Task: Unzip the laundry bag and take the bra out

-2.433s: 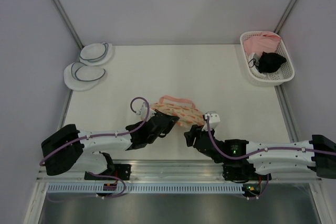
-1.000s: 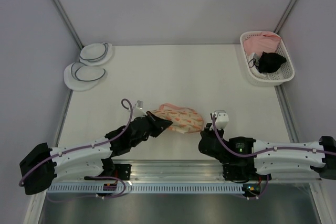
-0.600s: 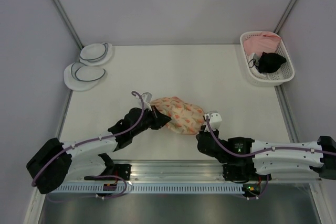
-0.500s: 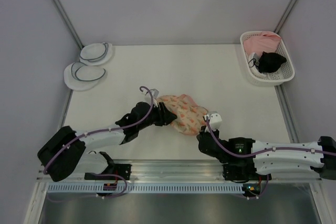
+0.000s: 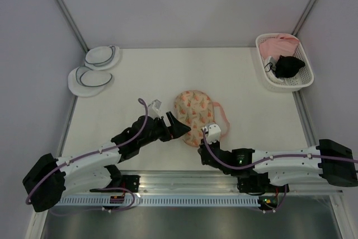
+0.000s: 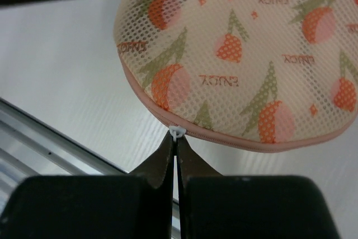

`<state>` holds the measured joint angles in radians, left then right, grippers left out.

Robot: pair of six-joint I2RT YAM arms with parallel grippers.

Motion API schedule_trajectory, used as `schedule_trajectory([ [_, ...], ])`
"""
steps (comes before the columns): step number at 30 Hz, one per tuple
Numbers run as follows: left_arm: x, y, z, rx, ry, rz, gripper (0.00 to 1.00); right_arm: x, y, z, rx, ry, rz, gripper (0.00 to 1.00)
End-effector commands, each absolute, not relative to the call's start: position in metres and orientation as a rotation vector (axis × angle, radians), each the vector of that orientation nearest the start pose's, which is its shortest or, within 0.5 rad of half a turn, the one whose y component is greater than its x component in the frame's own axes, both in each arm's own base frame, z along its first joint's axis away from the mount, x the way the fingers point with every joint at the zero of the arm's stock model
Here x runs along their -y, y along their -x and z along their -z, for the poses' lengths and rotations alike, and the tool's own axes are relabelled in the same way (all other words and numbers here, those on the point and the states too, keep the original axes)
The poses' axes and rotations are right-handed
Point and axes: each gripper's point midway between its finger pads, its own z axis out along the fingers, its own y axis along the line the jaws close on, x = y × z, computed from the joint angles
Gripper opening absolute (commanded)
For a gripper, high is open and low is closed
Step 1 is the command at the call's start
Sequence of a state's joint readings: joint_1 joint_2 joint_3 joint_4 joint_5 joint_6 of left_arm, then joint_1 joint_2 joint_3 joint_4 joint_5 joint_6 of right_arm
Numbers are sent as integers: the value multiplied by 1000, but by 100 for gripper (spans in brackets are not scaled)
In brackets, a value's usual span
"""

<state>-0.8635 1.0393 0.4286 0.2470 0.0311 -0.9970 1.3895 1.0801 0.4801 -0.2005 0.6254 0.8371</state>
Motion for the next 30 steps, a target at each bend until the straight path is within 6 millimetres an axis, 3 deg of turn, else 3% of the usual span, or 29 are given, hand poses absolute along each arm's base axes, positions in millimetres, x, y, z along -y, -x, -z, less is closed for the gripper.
schedule_trajectory([
  [1,273,-164,-107,-2297,341,1227,96,-299,-125,-96,-2119,326,-710,0],
  [6,269,-147,-93,-2316,498,1267,96,-319,-117,-106,-2071,359,-848,1],
  [10,275,-152,-91,-2297,545,1280,96,-326,-111,-104,-2071,418,-882,0],
  [16,289,-172,-108,-2215,632,1311,95,-331,-98,-96,-2103,532,-905,0],
  [19,297,-178,-117,-2178,629,1353,67,-327,-96,-89,-2124,544,-884,1],
  [20,300,-179,-116,-2179,624,1356,34,-326,-96,-87,-2129,545,-879,0],
  [22,301,-180,-115,-2180,624,1354,7,-322,-99,-86,-2135,525,-856,0],
  [23,302,-180,-115,-2181,625,1351,2,-318,-99,-83,-2150,528,-828,0],
  [25,297,-179,-109,-2188,633,1330,2,-313,-102,-84,-2161,514,-793,0],
  [28,281,-183,-105,-2165,635,1276,2,-292,-109,-76,-2227,466,-646,1],
  [29,275,-184,-104,-2159,607,1254,2,-268,-115,-64,-2266,449,-495,0],
  [30,268,-183,-101,-2160,594,1233,2,-258,-116,-60,-2291,432,-431,0],
])
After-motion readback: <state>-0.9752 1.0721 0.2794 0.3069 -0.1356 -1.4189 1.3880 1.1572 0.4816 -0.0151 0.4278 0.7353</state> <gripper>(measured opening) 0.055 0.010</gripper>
